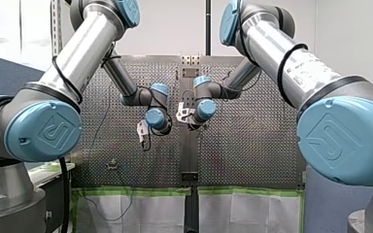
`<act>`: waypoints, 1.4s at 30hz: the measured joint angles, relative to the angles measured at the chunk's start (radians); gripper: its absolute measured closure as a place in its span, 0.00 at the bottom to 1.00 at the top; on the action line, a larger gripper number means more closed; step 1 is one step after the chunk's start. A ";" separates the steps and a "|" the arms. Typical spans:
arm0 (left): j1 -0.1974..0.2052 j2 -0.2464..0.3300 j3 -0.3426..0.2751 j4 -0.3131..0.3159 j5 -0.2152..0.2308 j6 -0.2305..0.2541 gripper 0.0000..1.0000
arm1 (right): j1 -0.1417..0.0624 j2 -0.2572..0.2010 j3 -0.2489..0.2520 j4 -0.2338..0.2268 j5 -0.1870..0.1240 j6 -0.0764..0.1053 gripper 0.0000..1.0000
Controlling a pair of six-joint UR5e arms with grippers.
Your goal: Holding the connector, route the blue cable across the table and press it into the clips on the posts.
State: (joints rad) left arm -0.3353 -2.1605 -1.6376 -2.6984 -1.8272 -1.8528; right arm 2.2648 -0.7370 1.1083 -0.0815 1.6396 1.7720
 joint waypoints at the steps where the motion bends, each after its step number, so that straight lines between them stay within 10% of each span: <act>1: 0.000 0.000 0.007 -0.004 -0.002 0.000 0.00 | 0.000 0.000 0.000 0.000 -0.001 0.000 1.00; 9: -0.002 0.000 0.050 -0.048 -0.036 0.018 0.00 | -0.001 0.000 0.000 0.000 -0.001 0.000 1.00; 12: -0.004 0.000 0.053 -0.058 -0.045 0.025 0.27 | -0.002 0.000 0.000 0.000 -0.002 0.000 1.00; 13: -0.004 0.000 0.053 -0.061 -0.048 0.029 0.51 | -0.003 0.000 0.000 0.000 -0.002 0.000 1.00; 15: -0.005 0.000 0.053 -0.065 -0.053 0.038 0.59 | -0.003 0.000 0.000 0.000 -0.002 -0.001 1.00; 17: -0.006 0.000 0.053 -0.069 -0.056 0.042 0.99 | -0.003 0.000 0.000 0.000 -0.002 -0.001 1.00; 31: -0.020 0.005 0.053 -0.139 -0.085 0.047 0.99 | -0.003 -0.010 0.000 0.009 -0.007 -0.008 1.00; 42: -0.028 0.083 0.029 -0.162 -0.115 0.041 0.99 | -0.013 -0.104 0.002 0.045 -0.008 -0.005 1.00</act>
State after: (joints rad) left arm -0.3634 -2.0778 -1.6085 -2.8601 -1.9421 -1.8115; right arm 2.2515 -0.8409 1.1105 -0.0369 1.6318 1.7673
